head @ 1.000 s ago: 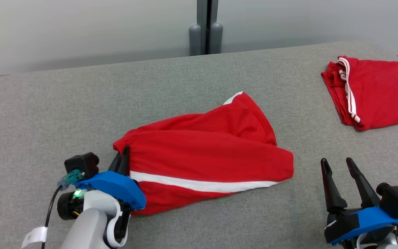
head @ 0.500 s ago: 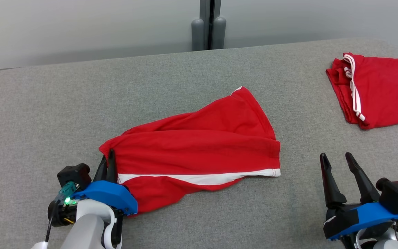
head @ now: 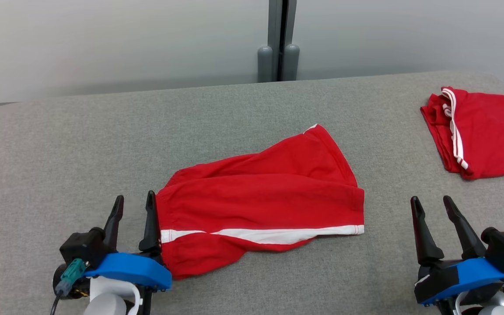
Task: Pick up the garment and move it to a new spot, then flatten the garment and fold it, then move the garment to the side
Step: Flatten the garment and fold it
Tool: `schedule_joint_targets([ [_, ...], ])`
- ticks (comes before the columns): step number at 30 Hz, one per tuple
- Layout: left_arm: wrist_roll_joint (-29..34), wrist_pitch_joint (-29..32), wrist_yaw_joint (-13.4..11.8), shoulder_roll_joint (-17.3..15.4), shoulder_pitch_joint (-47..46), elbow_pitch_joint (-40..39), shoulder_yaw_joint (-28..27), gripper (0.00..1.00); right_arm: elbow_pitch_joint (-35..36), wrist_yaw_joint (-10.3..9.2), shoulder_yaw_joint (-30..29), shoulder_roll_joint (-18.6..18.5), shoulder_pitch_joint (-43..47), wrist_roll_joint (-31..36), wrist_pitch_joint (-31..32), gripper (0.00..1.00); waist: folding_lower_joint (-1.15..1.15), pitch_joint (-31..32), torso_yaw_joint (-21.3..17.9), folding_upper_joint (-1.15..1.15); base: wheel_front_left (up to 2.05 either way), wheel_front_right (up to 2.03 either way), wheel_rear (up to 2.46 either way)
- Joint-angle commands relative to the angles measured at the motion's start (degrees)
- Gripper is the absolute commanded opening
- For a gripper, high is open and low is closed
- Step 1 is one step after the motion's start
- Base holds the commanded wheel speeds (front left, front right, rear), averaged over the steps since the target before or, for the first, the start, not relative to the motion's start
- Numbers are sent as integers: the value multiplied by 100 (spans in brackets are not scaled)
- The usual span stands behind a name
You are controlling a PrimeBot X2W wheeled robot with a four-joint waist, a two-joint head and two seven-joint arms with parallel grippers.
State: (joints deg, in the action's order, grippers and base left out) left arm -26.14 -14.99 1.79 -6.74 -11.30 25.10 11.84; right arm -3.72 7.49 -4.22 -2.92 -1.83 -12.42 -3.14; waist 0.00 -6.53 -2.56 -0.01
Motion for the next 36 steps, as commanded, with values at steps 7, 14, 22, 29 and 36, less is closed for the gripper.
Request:
schedule_joint_targets([
  [7,552,-21,79,-118,699,-1159,-283,100,47,1,-33,2,110,77,-15,100,0,193,145,1,0,0,0],
  [14,820,-21,163,-93,1121,-1577,-484,100,-14,1,-44,1,178,87,-18,100,0,352,238,1,0,0,0],
  [22,939,-23,92,-158,1453,-1498,-564,100,-12,1,-34,1,250,60,109,100,0,461,241,1,0,0,0],
  [29,874,1,14,-188,1612,-1480,-622,100,-24,2,-35,1,346,42,101,100,0,502,268,1,0,0,0],
  [36,833,103,-43,-220,1661,-1617,-616,100,-2,1,-25,1,345,56,103,100,0,461,295,1,0,0,0],
])
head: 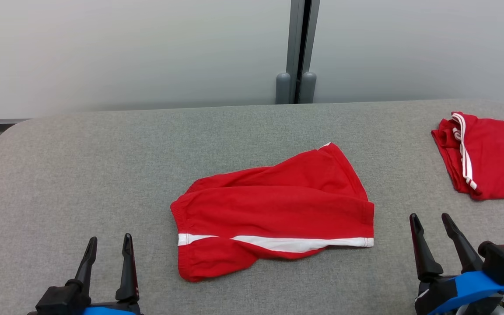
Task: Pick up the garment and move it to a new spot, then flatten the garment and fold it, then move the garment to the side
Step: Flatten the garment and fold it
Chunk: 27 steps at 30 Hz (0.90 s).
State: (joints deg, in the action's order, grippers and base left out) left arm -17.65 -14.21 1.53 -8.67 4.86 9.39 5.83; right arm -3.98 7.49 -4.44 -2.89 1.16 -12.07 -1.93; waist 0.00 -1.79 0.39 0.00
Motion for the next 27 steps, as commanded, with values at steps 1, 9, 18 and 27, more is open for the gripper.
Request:
schedule_joint_targets([
  [1,-26,54,-27,-31,52,-60,-4,100,26,1,-1,-1,37,21,-13,100,0,-24,-3,0,0,0,0],
  [9,-40,171,-102,-5,65,-188,74,100,51,1,47,-1,-5,-6,-4,100,0,-72,-43,0,0,0,0],
  [18,-86,376,-173,21,63,-277,136,100,40,1,110,-1,-17,-52,-13,100,0,-99,-41,0,0,0,0],
  [27,-325,1824,-78,26,-633,85,421,100,82,1,170,-1,-103,-40,-34,100,0,-217,-1,0,0,0,0],
])
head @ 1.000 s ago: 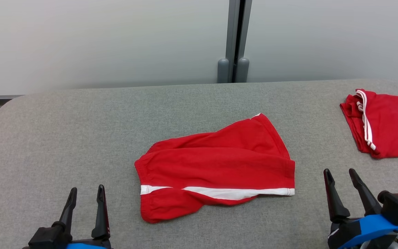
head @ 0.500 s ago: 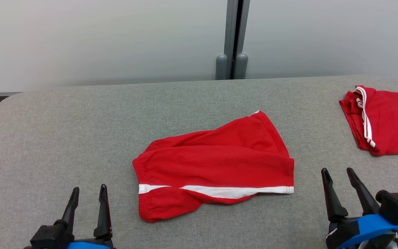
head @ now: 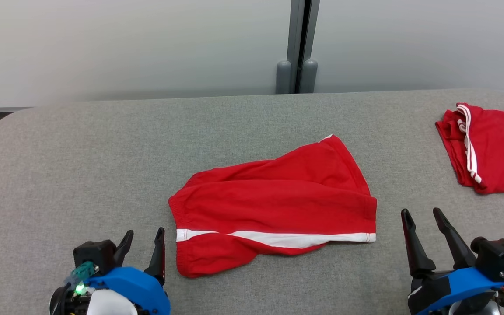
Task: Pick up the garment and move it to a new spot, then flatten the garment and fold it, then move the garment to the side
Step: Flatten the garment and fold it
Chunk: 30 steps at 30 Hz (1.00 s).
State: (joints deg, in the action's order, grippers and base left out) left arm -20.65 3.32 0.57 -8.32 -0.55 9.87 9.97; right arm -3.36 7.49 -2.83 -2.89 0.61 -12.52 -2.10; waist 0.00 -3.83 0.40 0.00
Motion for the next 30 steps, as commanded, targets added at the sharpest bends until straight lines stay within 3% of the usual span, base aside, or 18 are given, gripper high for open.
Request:
schedule_joint_targets([
  [1,-64,277,10,-12,-186,128,32,100,18,1,24,-1,-62,2,-22,100,0,-35,-9,0,0,0,0],
  [9,-339,1231,141,20,-802,815,163,100,-45,2,148,-1,-190,-37,-60,100,0,-228,-109,0,0,0,0],
  [22,-799,1858,328,116,-1317,1574,195,100,-152,1,202,-2,-337,-32,-143,100,0,-472,-246,0,0,0,0],
  [28,-868,1872,384,112,-1391,1669,247,100,-202,1,206,-2,-372,-27,-164,100,0,-476,-276,0,0,0,0],
  [29,-870,1852,393,110,-1395,1681,260,91,-208,1,205,-1,-377,-25,-167,100,0,-472,-279,0,0,0,0],
  [30,-879,1830,404,111,-1397,1690,273,44,-213,1,202,-2,-379,-23,-172,100,0,-468,-280,0,0,0,0],
])
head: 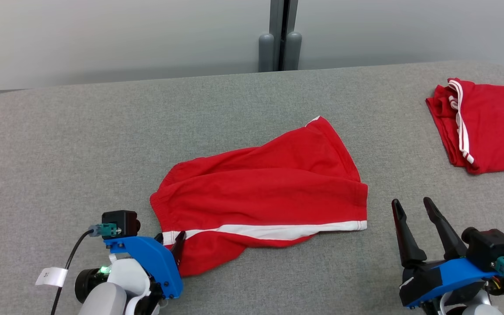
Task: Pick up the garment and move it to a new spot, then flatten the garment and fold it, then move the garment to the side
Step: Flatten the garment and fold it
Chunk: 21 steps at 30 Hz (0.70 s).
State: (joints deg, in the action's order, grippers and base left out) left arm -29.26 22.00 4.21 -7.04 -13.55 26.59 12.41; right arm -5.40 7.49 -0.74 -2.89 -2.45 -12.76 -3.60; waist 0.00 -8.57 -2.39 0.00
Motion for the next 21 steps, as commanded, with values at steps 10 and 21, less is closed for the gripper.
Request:
schedule_joint_targets([
  [10,-93,-498,218,-70,42,-59,162,0,-75,1,55,-1,34,-191,515,100,0,52,23,0,0,0,0],
  [21,-94,-814,231,-124,315,-322,242,0,-837,1,172,-2,-542,-405,1886,100,0,-104,78,0,0,0,0],
])
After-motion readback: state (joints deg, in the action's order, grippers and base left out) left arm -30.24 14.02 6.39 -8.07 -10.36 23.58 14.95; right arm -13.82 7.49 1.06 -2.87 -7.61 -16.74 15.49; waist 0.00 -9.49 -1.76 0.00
